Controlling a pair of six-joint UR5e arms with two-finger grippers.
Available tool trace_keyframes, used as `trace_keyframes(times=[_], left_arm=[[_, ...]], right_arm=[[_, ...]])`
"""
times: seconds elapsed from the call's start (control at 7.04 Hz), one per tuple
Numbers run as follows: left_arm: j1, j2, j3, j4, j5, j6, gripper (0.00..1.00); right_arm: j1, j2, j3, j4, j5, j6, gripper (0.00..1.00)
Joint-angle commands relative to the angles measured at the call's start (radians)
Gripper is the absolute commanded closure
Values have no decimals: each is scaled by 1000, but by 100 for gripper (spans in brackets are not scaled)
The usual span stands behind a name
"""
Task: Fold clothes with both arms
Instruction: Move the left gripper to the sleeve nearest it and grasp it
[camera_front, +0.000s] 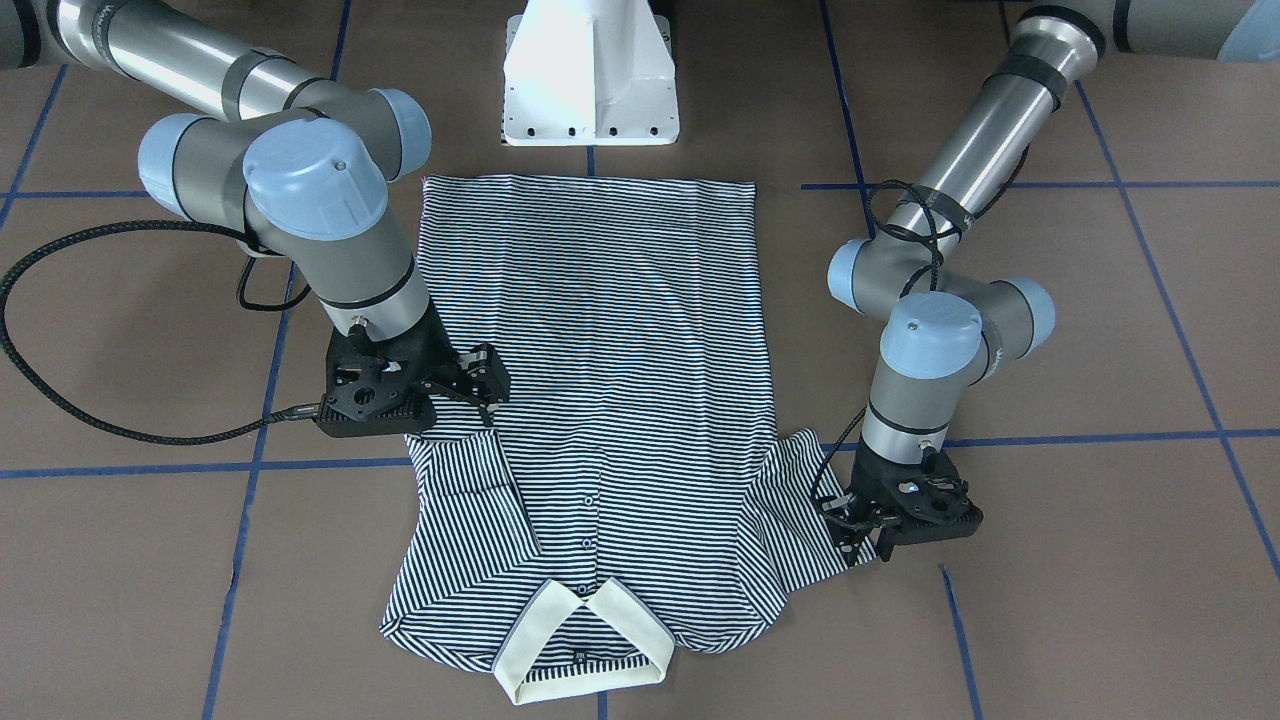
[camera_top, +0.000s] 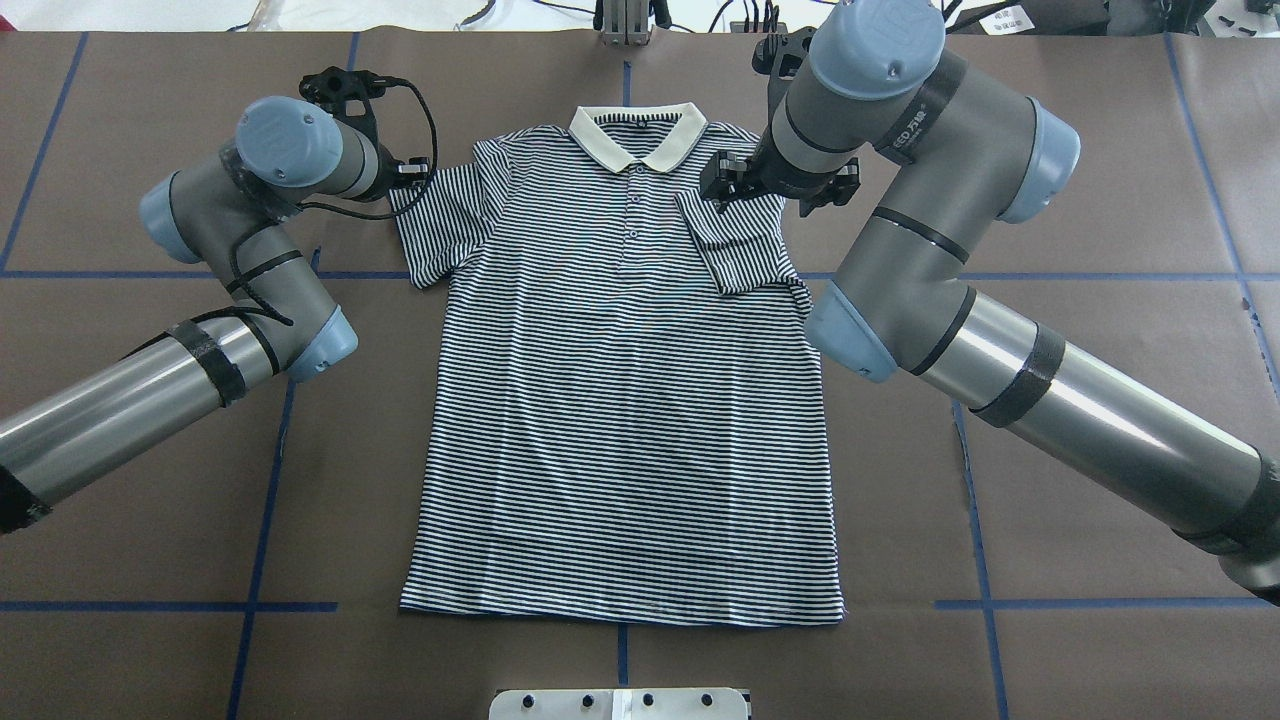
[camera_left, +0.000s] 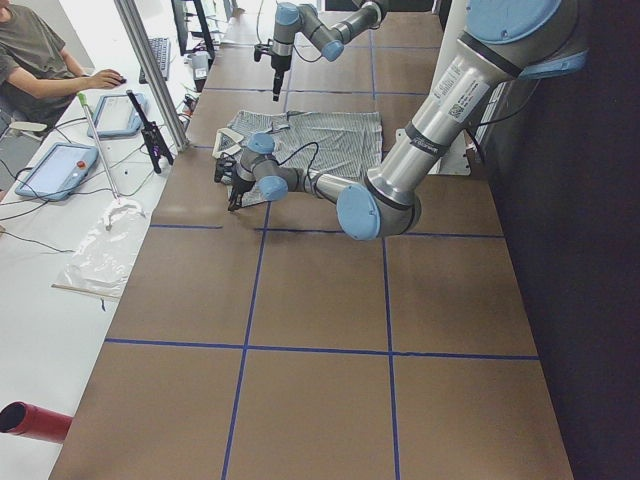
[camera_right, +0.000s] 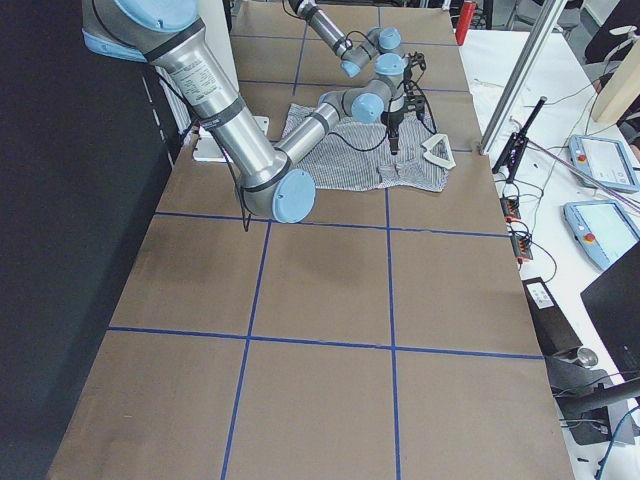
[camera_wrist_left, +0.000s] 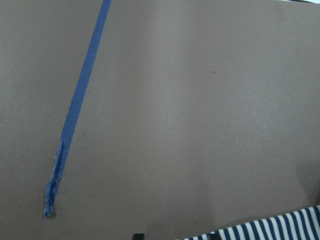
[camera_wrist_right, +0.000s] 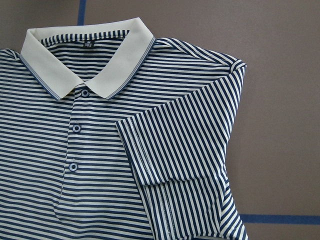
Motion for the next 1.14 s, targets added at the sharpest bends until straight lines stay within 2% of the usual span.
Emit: trace_keyframes(times=[0.0,0.14,0.57,0.71,0.85,0.99], left_arm=[[0,-5,-3,0,-3,1,85],[0,-6,-6,0,-3,1,99],[0,-11,-18,6,-6,-8,100],[-1,-18,-67,26,-10,-13,100],[0,-44,-102,82,-12,-104,100],[24,-113,-93,81,-18,-223,100]], right_arm=[[0,-4,0,0,0,0,0],[2,-6,0,0,0,-3,0],[2,-7,-1,0,-2,-2,0],[3,-7,-1,2,-2,-5,0],[3,-11,0,2,-2,-5,0],[3,-17,0,2,-2,-8,0]])
